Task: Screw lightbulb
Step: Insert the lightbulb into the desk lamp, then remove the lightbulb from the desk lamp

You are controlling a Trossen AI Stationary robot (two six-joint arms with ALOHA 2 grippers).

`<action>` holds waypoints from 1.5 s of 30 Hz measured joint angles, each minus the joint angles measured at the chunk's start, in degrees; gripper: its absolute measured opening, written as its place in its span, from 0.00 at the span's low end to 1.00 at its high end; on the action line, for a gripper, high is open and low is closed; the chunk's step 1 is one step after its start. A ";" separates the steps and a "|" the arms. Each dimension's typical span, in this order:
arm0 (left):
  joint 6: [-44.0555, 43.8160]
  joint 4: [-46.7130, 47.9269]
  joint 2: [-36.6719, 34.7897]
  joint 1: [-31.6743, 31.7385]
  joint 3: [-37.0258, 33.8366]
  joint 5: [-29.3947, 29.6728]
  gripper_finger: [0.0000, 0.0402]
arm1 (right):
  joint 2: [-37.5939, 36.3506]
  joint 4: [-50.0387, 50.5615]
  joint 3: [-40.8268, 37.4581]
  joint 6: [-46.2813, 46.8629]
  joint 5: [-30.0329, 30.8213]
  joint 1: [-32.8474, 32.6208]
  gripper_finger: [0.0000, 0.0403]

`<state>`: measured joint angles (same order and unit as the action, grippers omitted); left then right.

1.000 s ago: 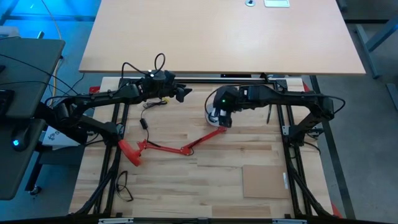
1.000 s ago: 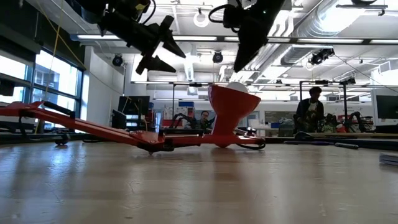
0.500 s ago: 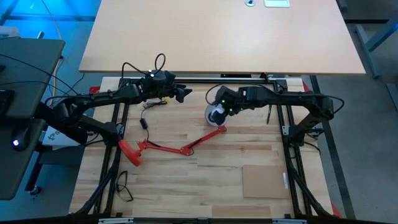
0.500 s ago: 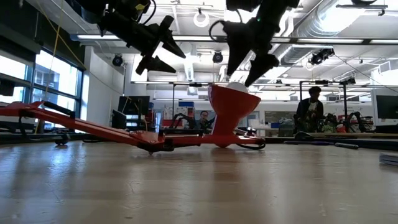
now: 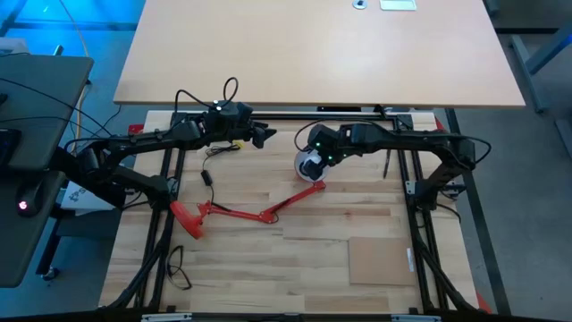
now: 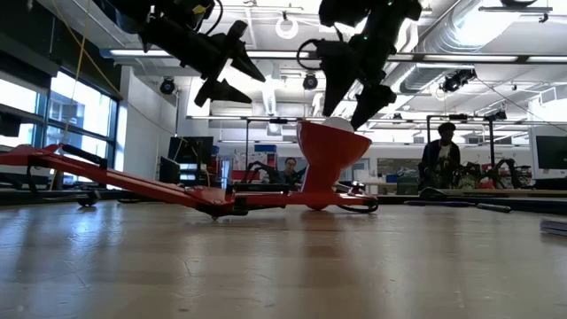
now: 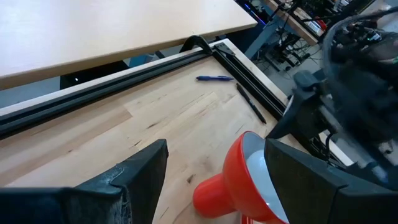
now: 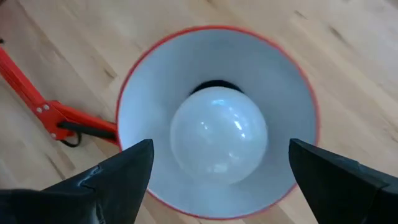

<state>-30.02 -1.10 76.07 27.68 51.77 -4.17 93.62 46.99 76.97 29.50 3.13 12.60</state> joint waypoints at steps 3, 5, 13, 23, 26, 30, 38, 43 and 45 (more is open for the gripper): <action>-1.56 0.04 0.00 0.04 0.00 0.01 0.65 | 1.45 -1.10 -0.02 -1.31 -0.72 -0.57 0.90; -2.72 0.04 0.00 0.04 0.00 0.03 0.65 | 1.97 -1.36 -0.02 -1.38 -0.78 -0.90 0.90; -3.69 0.07 0.00 0.04 0.00 0.28 0.65 | 4.30 -1.02 -0.02 -1.51 0.29 -2.16 0.90; -4.32 0.07 0.00 0.04 0.00 0.62 0.65 | 4.40 -0.09 0.00 -4.16 1.95 -2.11 0.61; -4.32 0.07 0.00 0.04 0.00 0.62 0.65 | 4.38 0.30 0.00 -9.79 1.52 -2.10 0.55; -4.32 0.07 0.00 0.04 0.00 0.84 0.65 | 4.33 0.94 0.00 -29.16 2.37 -2.17 0.55; -4.32 0.07 0.00 0.04 0.00 0.84 0.65 | 4.33 0.84 0.00 -83.18 5.25 -2.16 0.61; -4.32 0.07 0.00 0.04 0.00 0.84 0.65 | 4.33 -2.29 0.00 -84.23 5.64 -2.08 0.63; -4.31 0.06 0.00 0.04 0.00 0.84 0.65 | 4.34 -2.74 0.00 -84.06 5.62 -2.10 0.63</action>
<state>-34.33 -1.04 76.07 27.73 51.77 -3.33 97.96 44.25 76.97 -54.56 8.75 10.50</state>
